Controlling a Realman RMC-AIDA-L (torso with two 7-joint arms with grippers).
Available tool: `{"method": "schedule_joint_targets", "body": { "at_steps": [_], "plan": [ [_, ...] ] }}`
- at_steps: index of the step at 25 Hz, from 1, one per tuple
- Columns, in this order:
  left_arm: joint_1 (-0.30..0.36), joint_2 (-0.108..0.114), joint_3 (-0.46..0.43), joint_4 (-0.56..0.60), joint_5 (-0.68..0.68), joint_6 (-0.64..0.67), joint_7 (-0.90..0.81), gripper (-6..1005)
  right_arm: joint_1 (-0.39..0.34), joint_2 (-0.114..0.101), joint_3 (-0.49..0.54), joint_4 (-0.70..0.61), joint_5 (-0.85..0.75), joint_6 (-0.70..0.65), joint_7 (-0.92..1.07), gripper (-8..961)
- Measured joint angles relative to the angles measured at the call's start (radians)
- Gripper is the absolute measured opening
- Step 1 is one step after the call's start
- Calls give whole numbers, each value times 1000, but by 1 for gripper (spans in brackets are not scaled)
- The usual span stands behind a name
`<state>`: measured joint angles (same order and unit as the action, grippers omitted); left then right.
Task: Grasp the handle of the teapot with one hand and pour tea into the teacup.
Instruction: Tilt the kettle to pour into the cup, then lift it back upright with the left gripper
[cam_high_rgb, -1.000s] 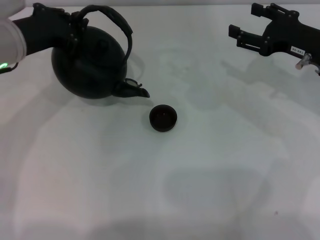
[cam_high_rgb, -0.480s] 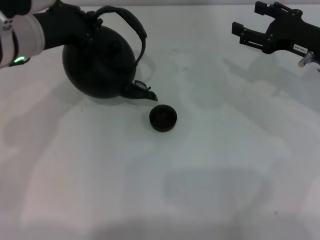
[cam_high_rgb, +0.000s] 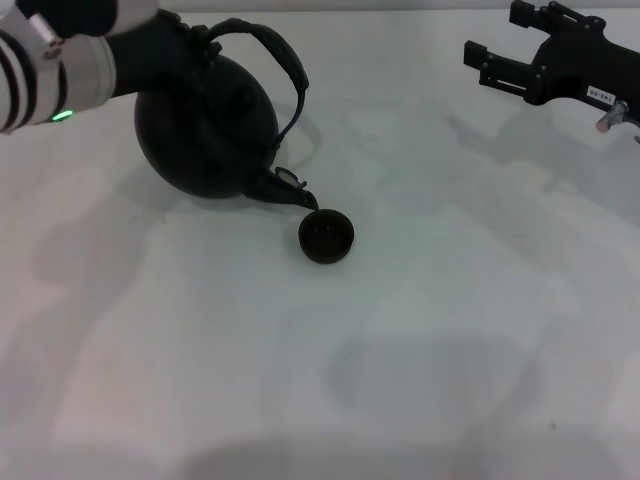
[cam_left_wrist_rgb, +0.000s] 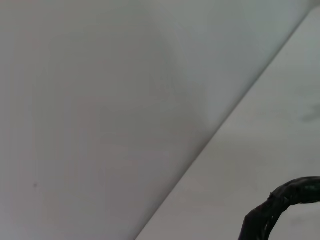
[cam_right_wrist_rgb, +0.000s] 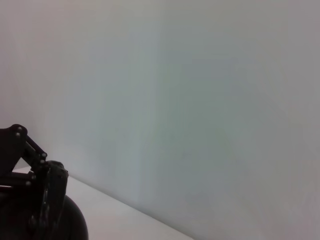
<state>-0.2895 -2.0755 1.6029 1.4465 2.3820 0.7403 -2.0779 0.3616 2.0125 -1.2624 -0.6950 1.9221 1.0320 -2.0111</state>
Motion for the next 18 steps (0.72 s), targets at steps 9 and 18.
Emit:
{"method": "schedule_joint_targets", "body": {
  "at_steps": [9, 18],
  "plan": [
    [-32, 0, 50, 17, 111, 3, -74, 128, 0, 0, 1, 11, 0, 0, -9, 842],
    [-59, 1, 65, 20, 114, 6, -75, 128, 3, 0, 2, 20, 0, -5, -10, 843]
  ]
}}
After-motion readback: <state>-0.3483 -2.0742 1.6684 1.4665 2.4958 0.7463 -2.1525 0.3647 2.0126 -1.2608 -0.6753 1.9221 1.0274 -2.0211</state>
